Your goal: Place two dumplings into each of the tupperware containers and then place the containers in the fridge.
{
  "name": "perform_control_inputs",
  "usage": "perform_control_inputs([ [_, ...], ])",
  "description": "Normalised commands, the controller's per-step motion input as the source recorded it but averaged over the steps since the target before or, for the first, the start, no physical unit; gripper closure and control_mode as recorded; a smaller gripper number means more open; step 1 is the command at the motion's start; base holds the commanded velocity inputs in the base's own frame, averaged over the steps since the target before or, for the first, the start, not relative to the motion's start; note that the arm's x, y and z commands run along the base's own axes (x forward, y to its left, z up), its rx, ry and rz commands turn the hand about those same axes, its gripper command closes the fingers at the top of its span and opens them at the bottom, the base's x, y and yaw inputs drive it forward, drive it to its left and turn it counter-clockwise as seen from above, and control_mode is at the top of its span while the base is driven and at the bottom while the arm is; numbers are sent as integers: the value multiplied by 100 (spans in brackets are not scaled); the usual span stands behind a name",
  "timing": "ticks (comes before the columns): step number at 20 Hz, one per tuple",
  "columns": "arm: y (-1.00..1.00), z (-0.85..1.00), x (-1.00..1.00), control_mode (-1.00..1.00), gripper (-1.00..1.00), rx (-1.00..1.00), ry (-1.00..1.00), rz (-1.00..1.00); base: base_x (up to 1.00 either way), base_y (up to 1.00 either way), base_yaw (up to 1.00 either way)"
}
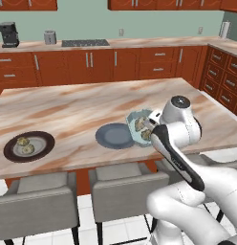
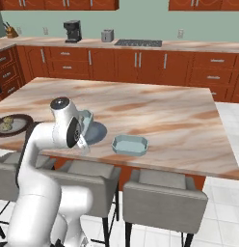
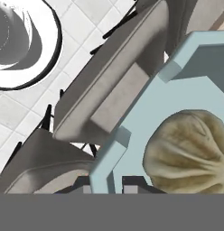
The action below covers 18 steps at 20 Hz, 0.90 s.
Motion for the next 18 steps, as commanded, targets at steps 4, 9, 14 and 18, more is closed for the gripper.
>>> perform_control_inputs([
  [4,-39,0,-51,-100,100,31,-1,0,0,0,0],
  [9,2,0,-37,-100,100,4,0,0,0,0,0],
  [14,2,11,-32,-100,100,0,-4,0,0,0,0],
  [18,0,0,0,100,100,0,0,0,-56,0,2],
])
